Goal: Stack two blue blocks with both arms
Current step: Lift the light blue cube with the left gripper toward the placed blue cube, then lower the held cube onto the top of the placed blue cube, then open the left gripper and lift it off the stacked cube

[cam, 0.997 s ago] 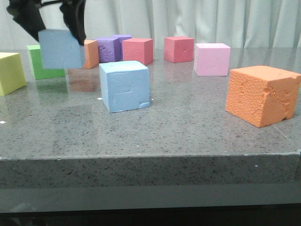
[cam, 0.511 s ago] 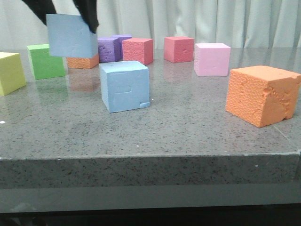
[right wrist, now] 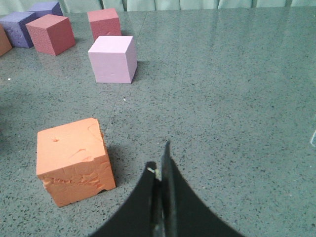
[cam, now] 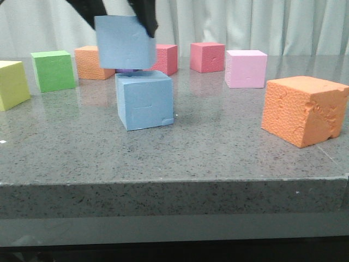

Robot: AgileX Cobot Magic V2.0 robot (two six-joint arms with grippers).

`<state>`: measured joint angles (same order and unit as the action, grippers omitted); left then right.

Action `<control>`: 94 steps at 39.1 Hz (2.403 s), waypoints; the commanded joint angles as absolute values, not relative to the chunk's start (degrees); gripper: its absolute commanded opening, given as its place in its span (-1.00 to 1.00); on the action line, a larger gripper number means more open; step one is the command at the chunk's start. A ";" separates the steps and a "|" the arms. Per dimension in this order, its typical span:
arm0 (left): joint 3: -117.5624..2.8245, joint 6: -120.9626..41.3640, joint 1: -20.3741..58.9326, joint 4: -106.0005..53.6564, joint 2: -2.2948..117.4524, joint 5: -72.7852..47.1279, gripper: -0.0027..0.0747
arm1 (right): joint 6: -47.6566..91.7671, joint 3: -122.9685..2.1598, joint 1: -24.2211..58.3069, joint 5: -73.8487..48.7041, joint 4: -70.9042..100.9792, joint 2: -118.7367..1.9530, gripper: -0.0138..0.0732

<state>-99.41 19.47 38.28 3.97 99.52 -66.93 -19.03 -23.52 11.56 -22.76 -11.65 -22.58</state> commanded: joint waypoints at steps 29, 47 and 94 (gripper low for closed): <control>-101.17 19.50 39.37 2.88 98.14 -63.76 -0.06 | -18.45 -24.95 11.35 -17.81 -12.04 -22.75 -0.84; -100.55 19.22 39.37 2.66 98.23 -65.12 -0.06 | -18.45 -24.95 11.35 -17.81 -12.04 -22.75 -0.84; -111.17 19.09 39.37 9.32 98.02 -70.11 0.42 | -18.45 -24.95 11.35 -17.81 -12.04 -22.75 -0.84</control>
<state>-108.17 19.25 39.03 6.93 100.77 -70.57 -19.03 -23.52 11.56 -22.76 -11.65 -22.58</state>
